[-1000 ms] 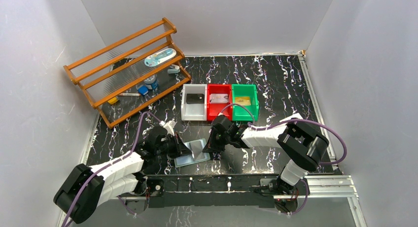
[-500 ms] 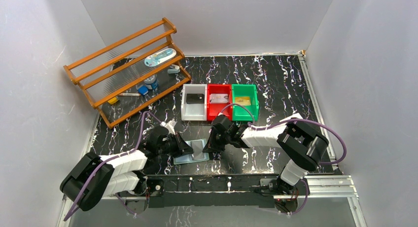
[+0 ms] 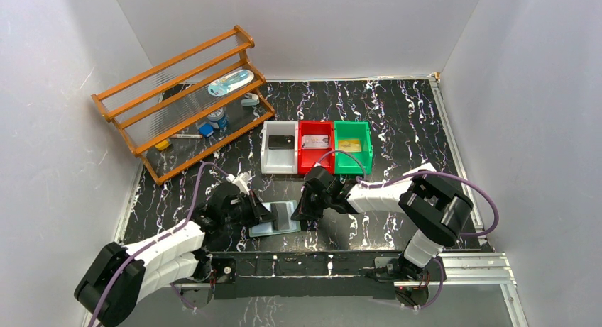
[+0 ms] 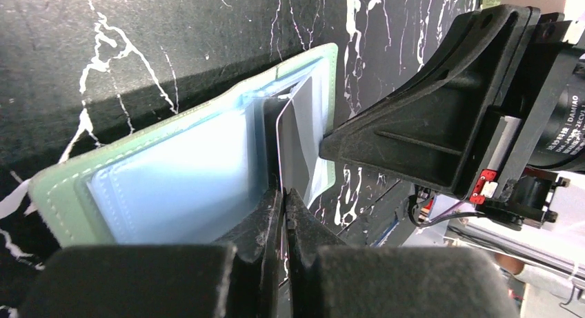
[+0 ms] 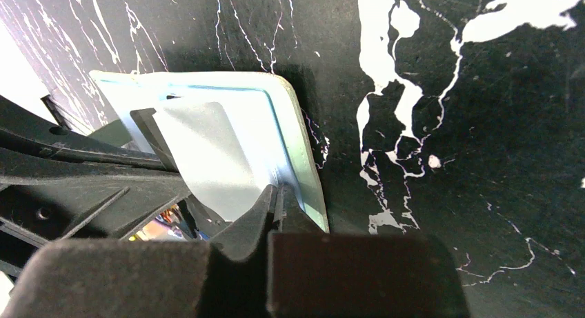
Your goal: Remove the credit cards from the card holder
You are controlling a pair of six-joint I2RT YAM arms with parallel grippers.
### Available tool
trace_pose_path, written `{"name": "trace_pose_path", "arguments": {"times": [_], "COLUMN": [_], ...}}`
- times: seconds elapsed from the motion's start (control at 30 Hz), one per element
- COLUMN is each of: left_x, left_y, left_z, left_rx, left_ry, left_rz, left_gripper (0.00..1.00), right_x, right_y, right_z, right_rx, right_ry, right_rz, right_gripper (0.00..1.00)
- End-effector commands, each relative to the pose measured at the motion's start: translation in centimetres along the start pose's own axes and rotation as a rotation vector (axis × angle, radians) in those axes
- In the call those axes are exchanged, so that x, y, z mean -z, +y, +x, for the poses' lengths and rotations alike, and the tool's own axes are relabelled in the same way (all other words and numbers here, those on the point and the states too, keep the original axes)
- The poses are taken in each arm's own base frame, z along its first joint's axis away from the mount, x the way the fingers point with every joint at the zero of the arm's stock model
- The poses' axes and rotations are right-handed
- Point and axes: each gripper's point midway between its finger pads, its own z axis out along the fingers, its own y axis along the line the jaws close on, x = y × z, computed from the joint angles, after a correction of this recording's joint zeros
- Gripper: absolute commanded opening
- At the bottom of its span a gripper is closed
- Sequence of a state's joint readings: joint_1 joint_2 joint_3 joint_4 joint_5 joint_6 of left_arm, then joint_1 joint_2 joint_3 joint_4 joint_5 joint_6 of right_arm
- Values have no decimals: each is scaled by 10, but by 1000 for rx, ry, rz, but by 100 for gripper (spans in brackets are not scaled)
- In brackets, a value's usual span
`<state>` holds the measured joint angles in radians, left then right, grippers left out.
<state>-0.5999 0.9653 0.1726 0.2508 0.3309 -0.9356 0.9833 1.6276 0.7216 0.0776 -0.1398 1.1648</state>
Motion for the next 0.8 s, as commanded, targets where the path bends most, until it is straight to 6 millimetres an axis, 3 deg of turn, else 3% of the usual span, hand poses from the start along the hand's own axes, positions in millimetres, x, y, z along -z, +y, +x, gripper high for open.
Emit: {"name": "trace_pose_path", "arguments": {"times": [0.0,0.2,0.43,0.53,0.67,0.77], "left_x": [8,13,10,10,10,9], "left_y": [15,21,11,9,8,8], "left_z": [2,1,1,1,1,1], "left_rx": [-41,-51,-59,-56,-60,-61], "left_ry": [8,8,17,24,26,28], "left_rz": [-95,-141,-94,-85,-82,-79], "left_gripper": [0,0,0,0,0,0], "right_x": [-1,0,14,26,35,34], "right_y": [-20,-17,27,49,58,70], "right_z": [2,1,-6,-13,-23,-20], "right_rx": [-13,-2,172,245,284,294], "right_ry": [-17,-20,-3,-25,-57,-37], "right_rz": [71,56,-63,-111,-86,-140], "right_gripper": [0,1,13,25,32,33]}}
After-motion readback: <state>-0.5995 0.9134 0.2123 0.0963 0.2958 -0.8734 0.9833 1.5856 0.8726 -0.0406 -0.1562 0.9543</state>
